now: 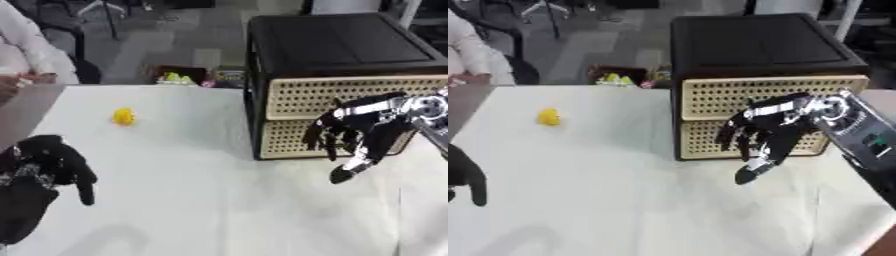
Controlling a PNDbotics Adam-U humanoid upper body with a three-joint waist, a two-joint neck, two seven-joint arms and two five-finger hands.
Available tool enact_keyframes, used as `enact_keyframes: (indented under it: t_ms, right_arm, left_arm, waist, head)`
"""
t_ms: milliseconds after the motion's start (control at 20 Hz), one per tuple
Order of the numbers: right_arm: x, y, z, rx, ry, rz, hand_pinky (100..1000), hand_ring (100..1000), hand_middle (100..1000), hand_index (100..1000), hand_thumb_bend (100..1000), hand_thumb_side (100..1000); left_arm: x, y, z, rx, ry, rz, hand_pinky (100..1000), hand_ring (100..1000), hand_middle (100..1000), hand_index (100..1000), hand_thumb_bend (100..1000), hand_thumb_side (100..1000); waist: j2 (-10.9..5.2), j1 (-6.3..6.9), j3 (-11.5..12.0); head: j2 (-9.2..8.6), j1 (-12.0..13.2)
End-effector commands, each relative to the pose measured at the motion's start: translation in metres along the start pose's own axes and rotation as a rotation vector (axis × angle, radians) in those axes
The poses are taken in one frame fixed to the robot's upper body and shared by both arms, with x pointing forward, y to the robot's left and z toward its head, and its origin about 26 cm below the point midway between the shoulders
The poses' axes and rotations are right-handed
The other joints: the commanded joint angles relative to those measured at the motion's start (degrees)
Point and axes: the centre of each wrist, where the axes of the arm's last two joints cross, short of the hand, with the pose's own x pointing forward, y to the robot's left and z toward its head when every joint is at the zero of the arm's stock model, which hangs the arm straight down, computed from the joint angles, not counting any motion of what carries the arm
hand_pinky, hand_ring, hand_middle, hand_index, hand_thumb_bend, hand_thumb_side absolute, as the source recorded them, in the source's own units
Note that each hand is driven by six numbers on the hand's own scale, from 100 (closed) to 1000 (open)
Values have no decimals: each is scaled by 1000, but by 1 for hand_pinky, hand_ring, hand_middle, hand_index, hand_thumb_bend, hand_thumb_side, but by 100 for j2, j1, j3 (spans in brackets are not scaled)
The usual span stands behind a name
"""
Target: Pick up objects from table and place into drawer.
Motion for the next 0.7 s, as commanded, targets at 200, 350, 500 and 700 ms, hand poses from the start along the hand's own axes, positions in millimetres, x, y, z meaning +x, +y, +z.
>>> enact_keyframes:
  t_ms: [200,350,500,700]
  right_arm:
    - [2,-13,8,-41,2,17,207,559,736,841,631,272]
    - [1,-10,7,-34,1,20,209,560,735,841,631,269]
    - [0,-3,11,-22,-13,35,204,559,730,837,636,278]
    - [1,11,21,-6,-56,79,194,558,724,826,659,307]
  left_arm:
    - [6,1,-5,-12,-12,-19,491,659,688,893,104,1000]
    - [6,2,-5,-11,-11,-19,491,658,687,896,105,1000]
    - [6,2,-5,-8,-7,-18,493,658,687,897,107,1000]
    - [7,3,-5,0,-4,-15,494,658,688,900,110,1000]
  waist:
    - [-80,-22,16]
    - [-84,-29,19]
    - [-91,-43,7]
    - [-114,-60,-13]
  head:
    - [-57,28]
    - [-40,37]
    - [-41,69]
    - [-27,132]
